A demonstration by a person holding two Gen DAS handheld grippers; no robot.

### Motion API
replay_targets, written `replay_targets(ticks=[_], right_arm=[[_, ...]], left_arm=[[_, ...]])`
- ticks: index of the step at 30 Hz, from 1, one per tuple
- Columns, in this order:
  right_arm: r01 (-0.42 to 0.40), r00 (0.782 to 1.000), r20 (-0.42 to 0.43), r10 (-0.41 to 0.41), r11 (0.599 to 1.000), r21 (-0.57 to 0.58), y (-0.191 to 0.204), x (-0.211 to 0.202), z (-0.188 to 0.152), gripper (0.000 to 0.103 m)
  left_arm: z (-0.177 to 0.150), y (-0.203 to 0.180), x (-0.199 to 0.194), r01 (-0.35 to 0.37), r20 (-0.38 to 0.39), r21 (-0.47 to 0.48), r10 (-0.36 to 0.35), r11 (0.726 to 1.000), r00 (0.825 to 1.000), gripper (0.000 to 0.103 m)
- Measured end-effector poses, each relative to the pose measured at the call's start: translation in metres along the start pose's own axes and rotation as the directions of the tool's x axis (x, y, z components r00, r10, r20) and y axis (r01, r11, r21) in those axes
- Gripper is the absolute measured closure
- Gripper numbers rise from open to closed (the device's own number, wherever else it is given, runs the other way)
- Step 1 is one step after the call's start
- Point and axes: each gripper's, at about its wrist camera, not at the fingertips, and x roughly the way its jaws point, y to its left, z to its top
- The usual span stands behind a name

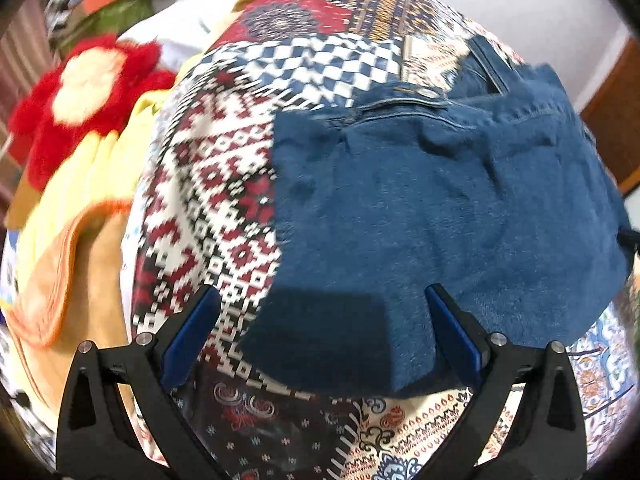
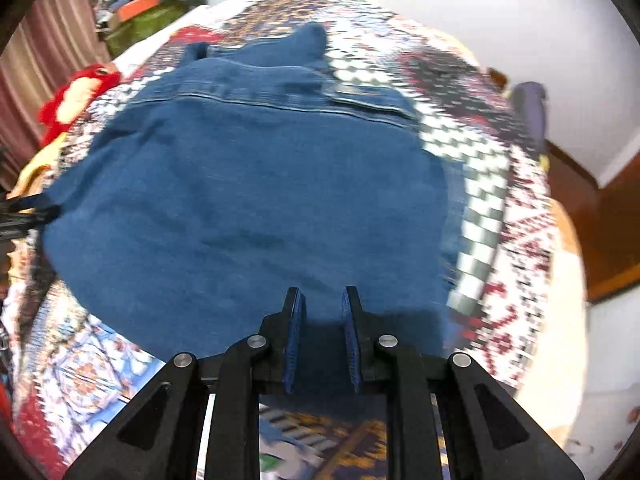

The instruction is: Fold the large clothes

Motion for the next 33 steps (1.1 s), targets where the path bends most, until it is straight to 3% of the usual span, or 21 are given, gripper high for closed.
replay_targets(ticks=[7, 8, 10, 17, 22, 26, 30, 33], right_arm=[[-0.038, 0.999, -0.013, 0.039, 0.996, 0.081, -0.027, -0.010, -0.025, 0.087], [-0.020, 1.000, -0.016, 0.022, 0.997, 0.078, -0.027, -0.013, -0.027, 0.087], [0.102, 0.994, -0.043, -0.100, 0.993, 0.059, -0.026, -0.011, -0.030, 0.087], [0.163, 0.983, -0.104, -0.151, 0.979, 0.119, -0.049, -0.019, -0.050, 0.086], [0.090, 0.996, -0.029, -0.087, 0.985, 0.146, -0.041, -0.046, -0.047, 0.086], [0.046, 0.997, 0.051, -0.052, 0.993, 0.104, -0.015, -0.066, -0.028, 0.086], [-0.030, 0.993, 0.117, 0.024, 0.998, 0.048, 0.020, -0.080, -0.009, 0.086], [-0.093, 0.988, 0.122, 0.092, 0.996, 0.002, 0.045, -0.073, 0.004, 0.086]], left_arm=[[-0.021, 0.016, -0.023, -0.072, 0.036, -0.020, 0.072, 0.997, 0.997, 0.001], [-0.022, 0.016, -0.024, -0.098, 0.036, -0.021, 0.099, 0.995, 0.994, 0.001], [-0.027, 0.021, -0.028, -0.136, 0.046, -0.020, 0.137, 0.990, 0.989, 0.001], [-0.048, 0.054, -0.056, -0.116, 0.067, -0.156, 0.127, 0.981, 0.990, 0.001], [-0.053, 0.041, -0.066, -0.025, 0.078, -0.186, 0.040, 0.982, 0.996, 0.001], [-0.053, 0.016, -0.065, 0.092, 0.080, -0.190, -0.078, 0.977, 0.994, 0.001], [-0.053, -0.003, -0.047, 0.274, 0.042, -0.254, -0.273, 0.927, 0.961, 0.001], [-0.053, -0.016, -0.032, 0.318, 0.015, -0.271, -0.327, 0.908, 0.945, 0.001]])
